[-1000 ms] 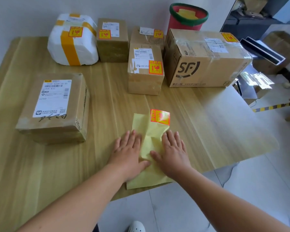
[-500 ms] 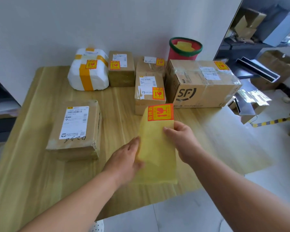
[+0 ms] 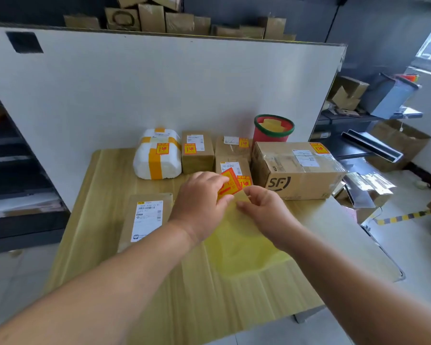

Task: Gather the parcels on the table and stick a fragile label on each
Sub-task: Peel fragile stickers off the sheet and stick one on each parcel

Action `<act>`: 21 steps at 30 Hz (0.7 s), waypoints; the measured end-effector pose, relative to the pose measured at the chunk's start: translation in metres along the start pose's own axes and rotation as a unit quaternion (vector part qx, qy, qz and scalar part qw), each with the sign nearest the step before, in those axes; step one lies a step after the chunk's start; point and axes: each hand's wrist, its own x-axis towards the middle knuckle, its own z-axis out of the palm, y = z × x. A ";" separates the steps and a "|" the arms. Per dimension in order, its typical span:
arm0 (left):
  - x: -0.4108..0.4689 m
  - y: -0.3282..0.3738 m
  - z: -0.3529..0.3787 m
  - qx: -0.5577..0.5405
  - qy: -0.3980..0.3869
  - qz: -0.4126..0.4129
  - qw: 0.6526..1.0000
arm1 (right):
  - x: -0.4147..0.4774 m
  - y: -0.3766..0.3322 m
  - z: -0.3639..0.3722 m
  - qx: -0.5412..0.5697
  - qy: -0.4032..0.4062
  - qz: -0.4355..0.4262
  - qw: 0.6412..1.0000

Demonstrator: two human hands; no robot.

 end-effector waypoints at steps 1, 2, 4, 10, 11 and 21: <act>0.001 0.000 -0.005 -0.003 0.009 -0.001 1.000 | -0.002 -0.005 0.003 -0.011 0.003 -0.011 1.000; 0.001 0.000 -0.009 -0.005 0.016 -0.003 1.000 | -0.003 -0.008 0.005 -0.020 0.008 -0.019 1.000; 0.001 0.001 -0.017 -0.009 0.023 -0.009 1.000 | -0.004 -0.014 0.011 -0.037 0.017 -0.036 0.999; -0.003 -0.001 -0.027 -0.042 0.019 -0.038 0.998 | -0.001 -0.023 0.028 -0.104 0.033 -0.086 0.990; -0.004 -0.002 -0.028 -0.050 0.018 -0.045 0.998 | 0.000 -0.024 0.031 -0.119 0.034 -0.094 0.988; -0.007 -0.018 -0.038 -0.098 0.025 -0.087 0.991 | 0.004 -0.027 0.052 -0.194 0.065 -0.112 0.972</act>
